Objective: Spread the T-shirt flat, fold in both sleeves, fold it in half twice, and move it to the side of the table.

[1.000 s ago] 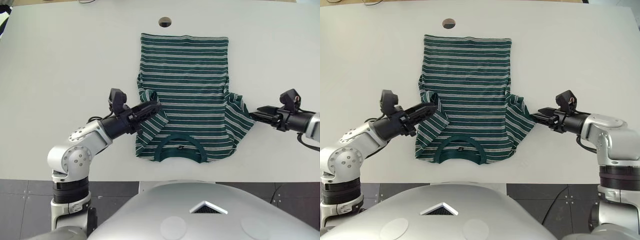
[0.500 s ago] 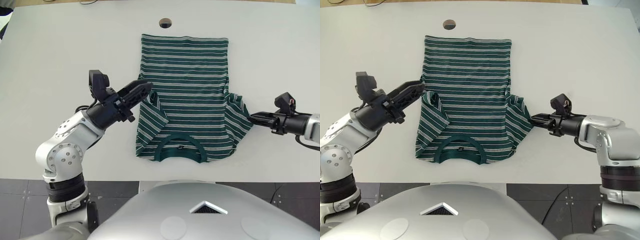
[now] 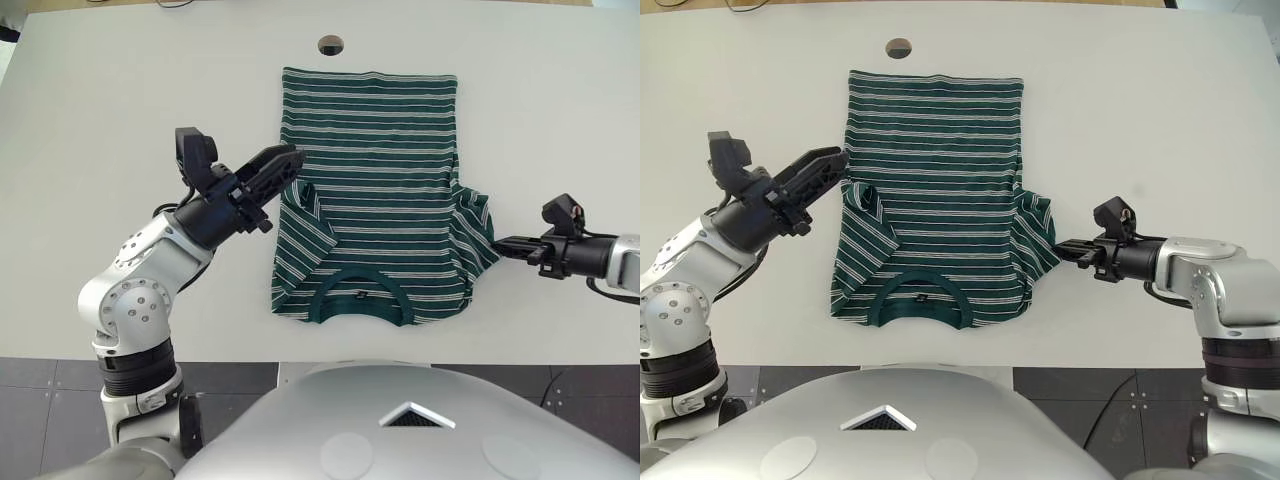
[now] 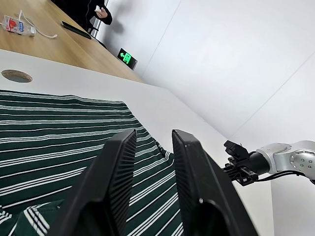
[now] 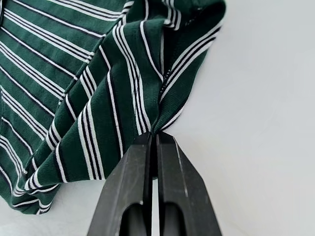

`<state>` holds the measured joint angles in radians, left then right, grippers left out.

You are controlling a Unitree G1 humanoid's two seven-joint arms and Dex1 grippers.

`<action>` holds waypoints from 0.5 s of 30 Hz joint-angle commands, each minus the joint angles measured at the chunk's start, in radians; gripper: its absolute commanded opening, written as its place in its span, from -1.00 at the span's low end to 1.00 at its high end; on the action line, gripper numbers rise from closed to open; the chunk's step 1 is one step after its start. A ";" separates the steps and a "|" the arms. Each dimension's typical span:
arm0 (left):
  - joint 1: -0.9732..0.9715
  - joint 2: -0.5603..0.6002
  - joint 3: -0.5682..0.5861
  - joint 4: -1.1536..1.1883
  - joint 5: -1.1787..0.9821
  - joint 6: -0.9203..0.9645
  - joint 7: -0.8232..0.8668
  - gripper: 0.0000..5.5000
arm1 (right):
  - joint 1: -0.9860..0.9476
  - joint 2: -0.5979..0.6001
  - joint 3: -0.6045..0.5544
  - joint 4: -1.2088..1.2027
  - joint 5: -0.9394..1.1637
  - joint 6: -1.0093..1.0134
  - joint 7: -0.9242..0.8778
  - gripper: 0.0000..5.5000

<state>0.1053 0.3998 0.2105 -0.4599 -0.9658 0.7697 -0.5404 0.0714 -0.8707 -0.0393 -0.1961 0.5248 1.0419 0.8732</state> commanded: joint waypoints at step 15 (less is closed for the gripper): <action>-0.073 -0.041 -0.032 0.086 0.034 -0.041 0.019 -0.50 | -0.131 -0.033 -0.083 -0.262 0.142 0.193 -0.049 -0.95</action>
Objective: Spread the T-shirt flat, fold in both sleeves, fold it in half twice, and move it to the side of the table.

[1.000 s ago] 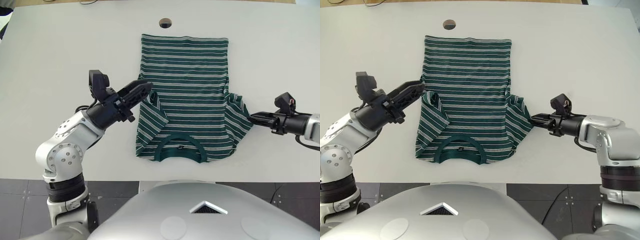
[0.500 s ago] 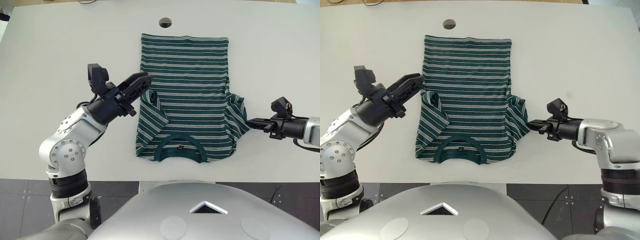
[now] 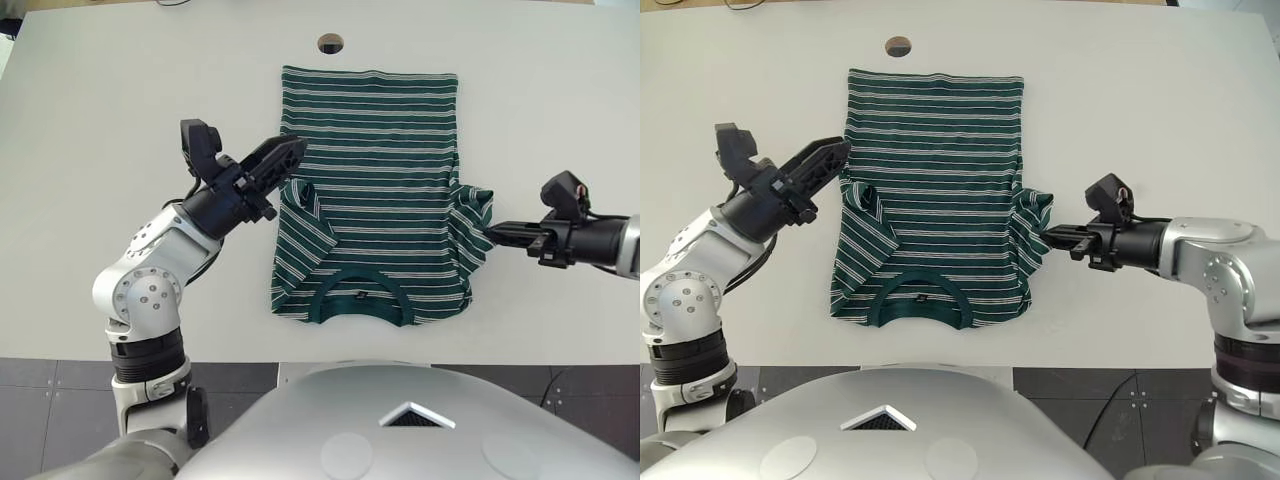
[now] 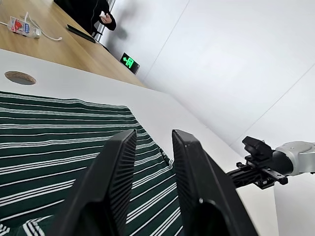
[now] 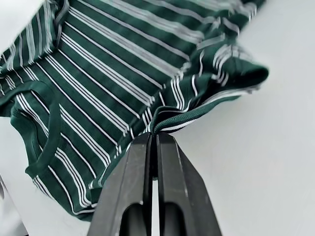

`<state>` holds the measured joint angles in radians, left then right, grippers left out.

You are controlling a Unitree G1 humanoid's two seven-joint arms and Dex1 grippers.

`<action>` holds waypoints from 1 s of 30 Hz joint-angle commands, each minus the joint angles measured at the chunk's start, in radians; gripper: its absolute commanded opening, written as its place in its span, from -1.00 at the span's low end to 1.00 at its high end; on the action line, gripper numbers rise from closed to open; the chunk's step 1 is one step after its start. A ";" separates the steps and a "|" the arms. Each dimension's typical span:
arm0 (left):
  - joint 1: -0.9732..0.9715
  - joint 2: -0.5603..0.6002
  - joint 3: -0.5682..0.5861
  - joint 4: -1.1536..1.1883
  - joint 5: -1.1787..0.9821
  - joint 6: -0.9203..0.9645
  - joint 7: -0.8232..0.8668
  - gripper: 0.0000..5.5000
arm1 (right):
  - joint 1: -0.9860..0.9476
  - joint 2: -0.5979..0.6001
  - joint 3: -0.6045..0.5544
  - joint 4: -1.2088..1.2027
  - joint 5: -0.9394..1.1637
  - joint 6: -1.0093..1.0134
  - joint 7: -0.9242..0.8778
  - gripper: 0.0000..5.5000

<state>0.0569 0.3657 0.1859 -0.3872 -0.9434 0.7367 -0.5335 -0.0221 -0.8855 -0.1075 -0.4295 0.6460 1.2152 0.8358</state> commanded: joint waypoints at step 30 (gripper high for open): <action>0.048 0.078 -0.045 0.056 0.251 -0.254 -0.114 -0.50 | -0.050 0.110 0.145 -0.065 0.013 -0.230 0.025 -0.50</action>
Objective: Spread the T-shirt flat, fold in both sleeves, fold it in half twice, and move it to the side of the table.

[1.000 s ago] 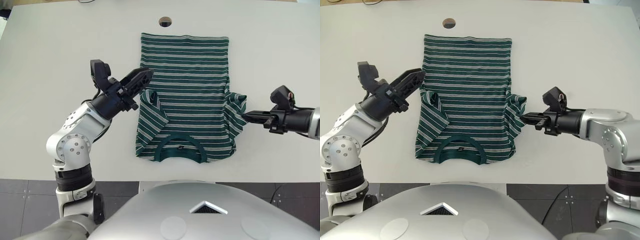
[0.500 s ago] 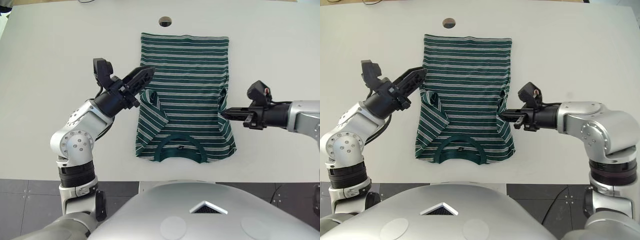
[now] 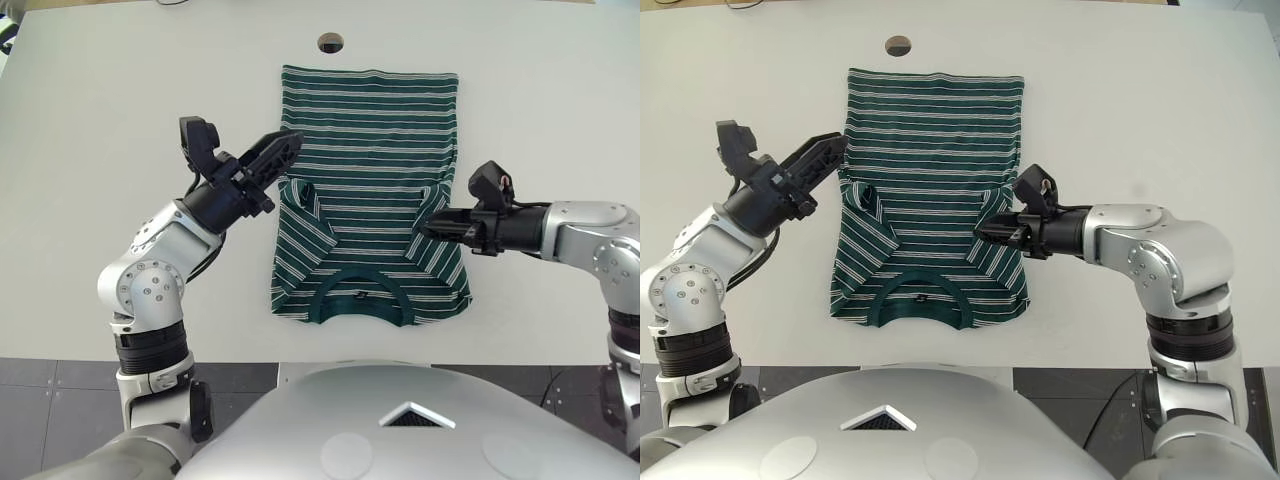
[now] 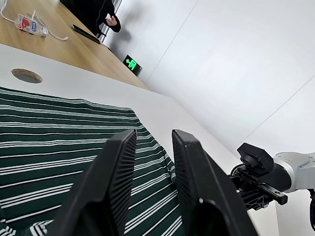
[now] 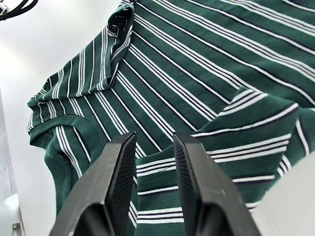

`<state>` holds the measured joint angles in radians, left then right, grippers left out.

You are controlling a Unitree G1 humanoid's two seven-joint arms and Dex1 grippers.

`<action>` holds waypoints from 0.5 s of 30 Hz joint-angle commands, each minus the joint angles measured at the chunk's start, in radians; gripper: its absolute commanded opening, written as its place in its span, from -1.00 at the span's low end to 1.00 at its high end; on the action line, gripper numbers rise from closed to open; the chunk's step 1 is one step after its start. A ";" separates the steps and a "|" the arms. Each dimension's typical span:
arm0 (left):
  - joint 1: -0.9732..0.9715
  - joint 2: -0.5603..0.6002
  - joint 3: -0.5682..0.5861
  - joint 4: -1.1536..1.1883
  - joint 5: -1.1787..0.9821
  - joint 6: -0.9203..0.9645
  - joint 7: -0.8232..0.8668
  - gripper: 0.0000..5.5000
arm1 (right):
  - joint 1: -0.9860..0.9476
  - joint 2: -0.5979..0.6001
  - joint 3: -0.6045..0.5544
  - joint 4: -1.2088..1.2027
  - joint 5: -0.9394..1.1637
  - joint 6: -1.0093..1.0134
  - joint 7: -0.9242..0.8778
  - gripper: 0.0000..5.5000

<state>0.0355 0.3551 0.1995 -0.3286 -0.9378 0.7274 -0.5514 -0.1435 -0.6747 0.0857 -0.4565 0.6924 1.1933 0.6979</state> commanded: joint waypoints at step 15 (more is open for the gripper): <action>0.569 0.802 0.025 0.431 1.318 -1.838 -0.308 -0.35 | 0.519 -0.370 -0.118 0.401 -0.648 -1.884 0.619 -0.27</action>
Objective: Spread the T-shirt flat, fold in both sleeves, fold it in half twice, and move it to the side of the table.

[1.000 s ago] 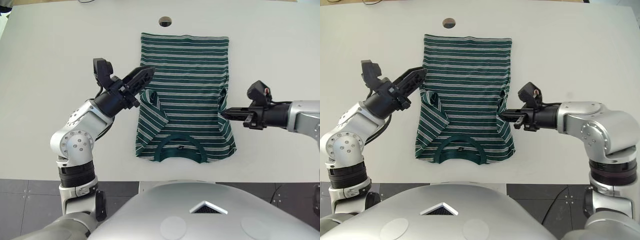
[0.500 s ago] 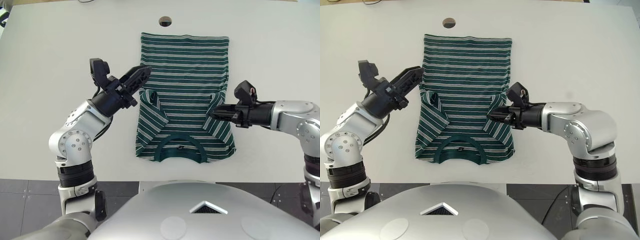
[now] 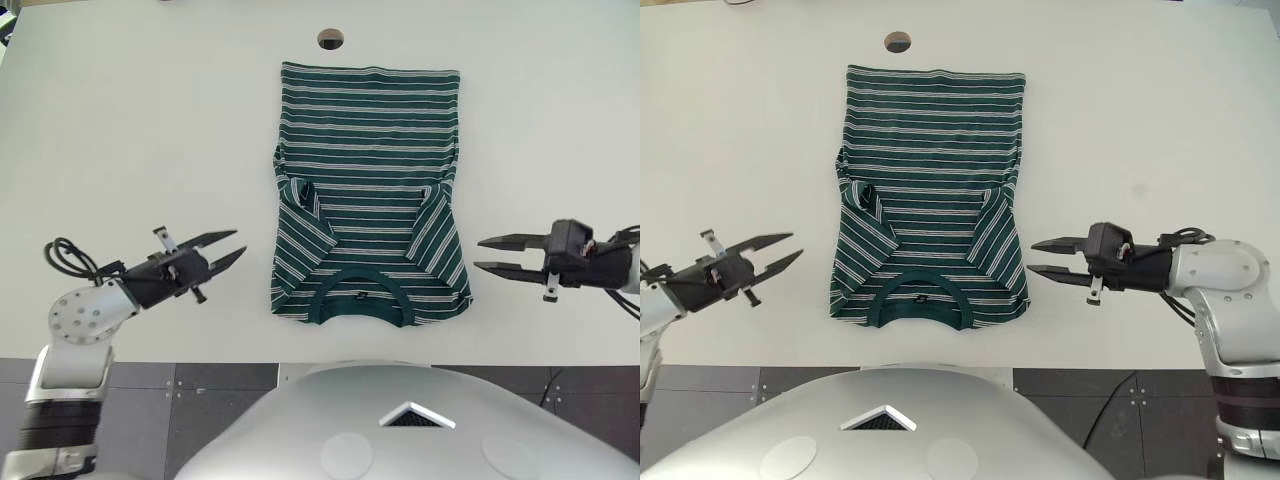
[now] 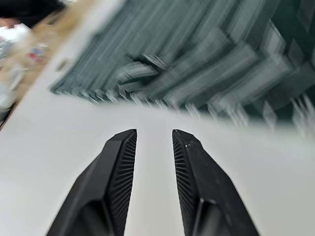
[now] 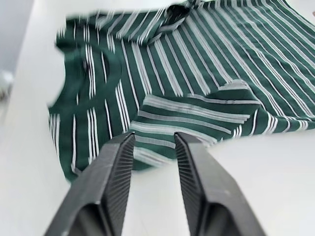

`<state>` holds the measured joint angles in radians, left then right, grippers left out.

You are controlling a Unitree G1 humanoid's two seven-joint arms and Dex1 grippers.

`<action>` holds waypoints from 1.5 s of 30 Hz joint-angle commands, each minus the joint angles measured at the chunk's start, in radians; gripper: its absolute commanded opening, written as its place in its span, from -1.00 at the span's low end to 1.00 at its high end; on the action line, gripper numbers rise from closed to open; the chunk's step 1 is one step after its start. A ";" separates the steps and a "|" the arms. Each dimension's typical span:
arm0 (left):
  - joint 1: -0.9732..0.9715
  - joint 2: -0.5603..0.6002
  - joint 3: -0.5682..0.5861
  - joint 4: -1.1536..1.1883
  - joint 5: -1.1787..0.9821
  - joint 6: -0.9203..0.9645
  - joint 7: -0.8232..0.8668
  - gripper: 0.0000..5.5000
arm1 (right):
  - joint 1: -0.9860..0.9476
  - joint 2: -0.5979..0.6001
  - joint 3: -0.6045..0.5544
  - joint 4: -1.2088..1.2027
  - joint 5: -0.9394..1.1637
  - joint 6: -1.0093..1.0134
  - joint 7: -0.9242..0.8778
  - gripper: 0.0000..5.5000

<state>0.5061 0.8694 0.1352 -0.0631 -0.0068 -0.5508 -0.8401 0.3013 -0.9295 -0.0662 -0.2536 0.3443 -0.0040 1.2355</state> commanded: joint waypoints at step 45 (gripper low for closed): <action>-0.229 0.140 -0.441 0.073 0.602 -0.447 0.284 -0.89 | -0.148 -0.063 0.391 0.345 -0.739 -0.994 -0.437 -0.96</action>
<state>0.2610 0.9823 -0.2765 0.0055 0.5642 -1.0265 -0.5027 0.1490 -0.9649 0.3053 0.0783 -0.3602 -1.0236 0.7814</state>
